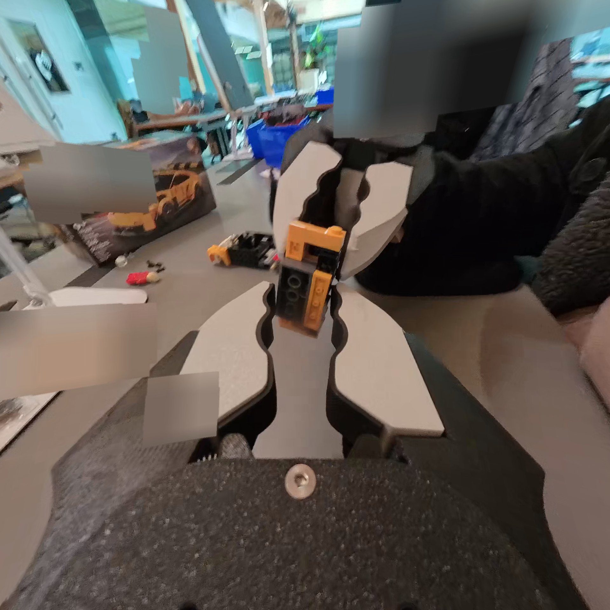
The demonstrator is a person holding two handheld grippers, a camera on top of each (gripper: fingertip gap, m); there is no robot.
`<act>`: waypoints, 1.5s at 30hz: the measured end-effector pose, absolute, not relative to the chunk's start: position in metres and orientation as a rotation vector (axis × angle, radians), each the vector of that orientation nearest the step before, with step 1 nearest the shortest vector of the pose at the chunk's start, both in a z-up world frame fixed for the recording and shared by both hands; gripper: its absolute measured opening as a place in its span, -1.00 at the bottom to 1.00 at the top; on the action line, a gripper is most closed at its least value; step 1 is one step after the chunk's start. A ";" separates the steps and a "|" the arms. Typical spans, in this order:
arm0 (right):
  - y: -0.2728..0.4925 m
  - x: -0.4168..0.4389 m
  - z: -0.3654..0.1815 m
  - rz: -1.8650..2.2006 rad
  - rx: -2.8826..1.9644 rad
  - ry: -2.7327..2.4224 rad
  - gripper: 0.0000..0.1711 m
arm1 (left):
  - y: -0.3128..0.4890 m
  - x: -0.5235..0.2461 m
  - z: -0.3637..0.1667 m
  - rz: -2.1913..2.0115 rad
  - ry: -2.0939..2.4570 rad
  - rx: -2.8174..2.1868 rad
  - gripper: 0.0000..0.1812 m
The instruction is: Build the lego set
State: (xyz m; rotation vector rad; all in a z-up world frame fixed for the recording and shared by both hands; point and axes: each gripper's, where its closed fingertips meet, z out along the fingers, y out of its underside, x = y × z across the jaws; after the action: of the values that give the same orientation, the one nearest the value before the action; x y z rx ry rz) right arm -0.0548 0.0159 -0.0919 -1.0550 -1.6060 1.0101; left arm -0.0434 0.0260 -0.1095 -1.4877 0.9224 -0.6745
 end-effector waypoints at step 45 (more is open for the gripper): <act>0.066 -0.078 -0.103 0.266 -1.209 -1.340 -0.70 | 0.072 -0.115 -0.180 0.236 0.724 -2.157 -1.00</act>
State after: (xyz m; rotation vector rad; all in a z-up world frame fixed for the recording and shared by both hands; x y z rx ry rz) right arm -0.0779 0.0659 -0.1032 -1.2091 -1.3398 0.2660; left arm -0.1149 0.0718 -0.1798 -2.1574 0.7237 0.2361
